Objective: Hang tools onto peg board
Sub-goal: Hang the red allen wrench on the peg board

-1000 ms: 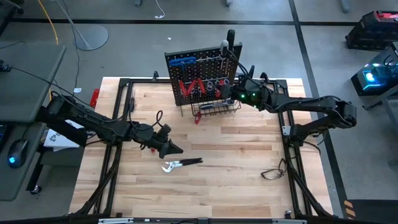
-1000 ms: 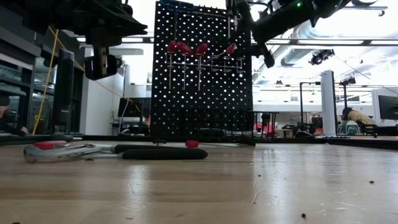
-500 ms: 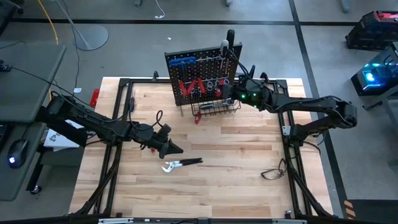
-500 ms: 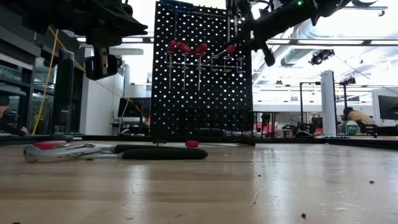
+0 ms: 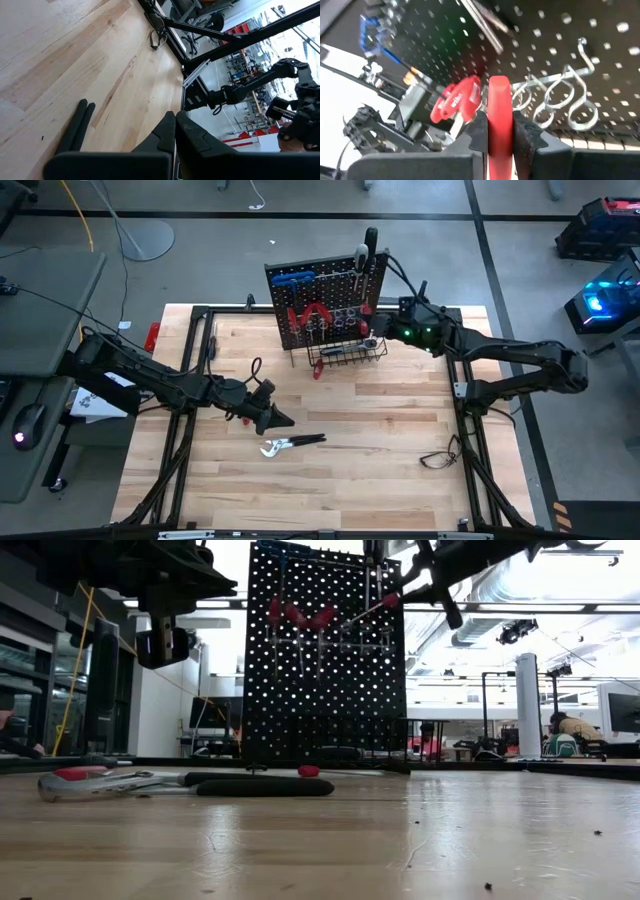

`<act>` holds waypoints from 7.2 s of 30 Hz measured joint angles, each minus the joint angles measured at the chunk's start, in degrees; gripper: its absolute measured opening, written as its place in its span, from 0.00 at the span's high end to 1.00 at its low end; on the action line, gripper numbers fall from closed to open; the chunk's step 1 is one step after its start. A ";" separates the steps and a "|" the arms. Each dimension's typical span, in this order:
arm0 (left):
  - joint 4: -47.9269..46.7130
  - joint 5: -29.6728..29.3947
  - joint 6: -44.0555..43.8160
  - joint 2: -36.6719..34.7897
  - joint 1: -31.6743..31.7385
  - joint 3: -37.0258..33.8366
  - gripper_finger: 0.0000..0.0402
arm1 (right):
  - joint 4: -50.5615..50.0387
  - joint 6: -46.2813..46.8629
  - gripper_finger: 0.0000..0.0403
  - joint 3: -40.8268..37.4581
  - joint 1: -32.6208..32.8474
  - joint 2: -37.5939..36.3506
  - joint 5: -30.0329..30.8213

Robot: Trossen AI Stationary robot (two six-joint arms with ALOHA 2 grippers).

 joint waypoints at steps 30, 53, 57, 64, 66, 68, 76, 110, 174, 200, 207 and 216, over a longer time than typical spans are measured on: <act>0.31 4.58 3.97 0.00 0.00 1.27 1.00 | -31.85 -4.57 0.90 6.47 1.57 -16.80 -9.59; -4.87 6.92 14.06 0.00 4.61 6.25 1.00 | -84.00 -53.95 0.90 80.30 13.96 38.58 12.72; -5.26 6.95 14.04 0.00 4.16 6.25 1.00 | -84.64 -51.56 0.90 77.32 12.75 38.94 13.71; -5.12 6.97 13.95 0.00 4.02 6.25 1.00 | -79.76 -52.74 0.90 78.51 13.22 39.00 15.29; -5.45 6.97 13.87 0.00 4.02 6.25 1.00 | -79.76 -52.70 0.90 78.53 12.82 39.00 15.36; -5.60 6.97 13.89 0.00 4.02 6.25 1.00 | -79.72 -52.70 0.90 78.53 12.24 39.00 15.46; -5.57 6.96 12.96 0.00 4.02 6.25 1.00 | -79.20 -52.66 0.90 78.08 8.82 39.99 12.51; -6.39 6.65 10.86 0.00 4.04 6.23 1.00 | -79.21 -53.13 0.90 78.34 1.70 43.13 1.01; -7.49 3.09 15.60 0.00 4.09 6.23 1.00 | -86.95 -47.53 0.90 84.59 9.17 41.35 9.58; -19.79 -15.08 60.41 10.15 4.09 29.34 0.65 | -85.42 -36.03 0.90 77.03 20.09 39.30 -8.21; -19.80 -16.00 58.52 17.63 4.09 33.76 0.51 | -84.09 -34.63 0.90 76.15 21.18 39.51 -9.17; -19.88 -16.26 54.16 21.82 4.10 36.94 0.50 | -83.54 -34.69 0.90 76.15 22.72 41.26 -11.00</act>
